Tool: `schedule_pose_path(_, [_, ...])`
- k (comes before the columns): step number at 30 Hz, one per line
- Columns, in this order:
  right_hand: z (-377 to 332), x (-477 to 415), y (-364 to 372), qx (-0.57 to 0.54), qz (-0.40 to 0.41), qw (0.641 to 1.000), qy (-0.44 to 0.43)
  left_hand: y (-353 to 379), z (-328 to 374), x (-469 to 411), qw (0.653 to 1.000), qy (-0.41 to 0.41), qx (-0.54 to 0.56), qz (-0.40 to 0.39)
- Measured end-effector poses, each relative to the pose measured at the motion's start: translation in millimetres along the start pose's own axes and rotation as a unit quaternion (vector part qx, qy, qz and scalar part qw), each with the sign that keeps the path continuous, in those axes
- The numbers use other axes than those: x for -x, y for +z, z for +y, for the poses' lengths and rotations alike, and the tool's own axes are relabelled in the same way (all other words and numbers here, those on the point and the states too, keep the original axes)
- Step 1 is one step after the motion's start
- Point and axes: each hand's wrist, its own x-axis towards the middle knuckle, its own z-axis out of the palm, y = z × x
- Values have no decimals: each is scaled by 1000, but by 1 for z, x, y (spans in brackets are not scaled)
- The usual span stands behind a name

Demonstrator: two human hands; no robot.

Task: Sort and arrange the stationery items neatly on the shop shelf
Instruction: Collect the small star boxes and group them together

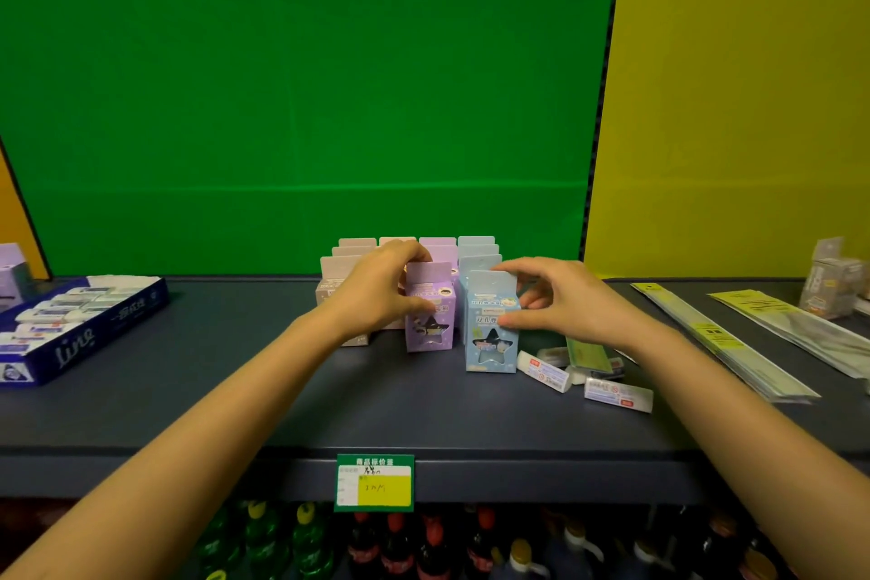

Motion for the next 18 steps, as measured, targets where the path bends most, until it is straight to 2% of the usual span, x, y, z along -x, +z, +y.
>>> schedule_pose_path(8, [5, -3, 1, -13, 18, 1000, -10, 7, -5, -9, 1000, -9, 19, 10])
schedule_pose_path(18, [7, -4, 7, -44, 50, 998, -8, 7, -8, -15, 998, 13, -62, 29])
